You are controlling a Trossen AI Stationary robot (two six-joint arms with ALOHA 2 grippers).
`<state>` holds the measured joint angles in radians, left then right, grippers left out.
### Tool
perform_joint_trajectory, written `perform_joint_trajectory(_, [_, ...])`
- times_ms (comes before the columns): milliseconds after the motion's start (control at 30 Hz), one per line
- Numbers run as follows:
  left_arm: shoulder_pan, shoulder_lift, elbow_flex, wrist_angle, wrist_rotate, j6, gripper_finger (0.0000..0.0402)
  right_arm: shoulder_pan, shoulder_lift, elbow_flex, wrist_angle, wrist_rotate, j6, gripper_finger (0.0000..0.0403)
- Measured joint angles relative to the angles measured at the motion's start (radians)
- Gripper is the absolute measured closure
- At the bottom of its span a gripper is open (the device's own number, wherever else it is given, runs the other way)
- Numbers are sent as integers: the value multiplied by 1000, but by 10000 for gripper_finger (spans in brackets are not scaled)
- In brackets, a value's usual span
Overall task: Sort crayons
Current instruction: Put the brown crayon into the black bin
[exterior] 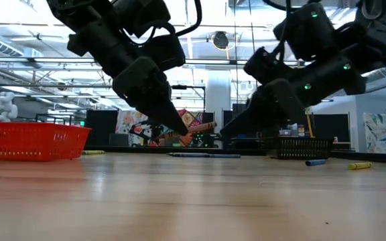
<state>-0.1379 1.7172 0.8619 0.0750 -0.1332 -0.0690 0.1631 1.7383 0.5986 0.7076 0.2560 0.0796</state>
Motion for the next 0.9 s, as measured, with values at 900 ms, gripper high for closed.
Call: perform_joint_trajectory(900, [0, -2, 0, -13, -17, -2, 317, 3, 47, 127, -186, 0, -25, 392])
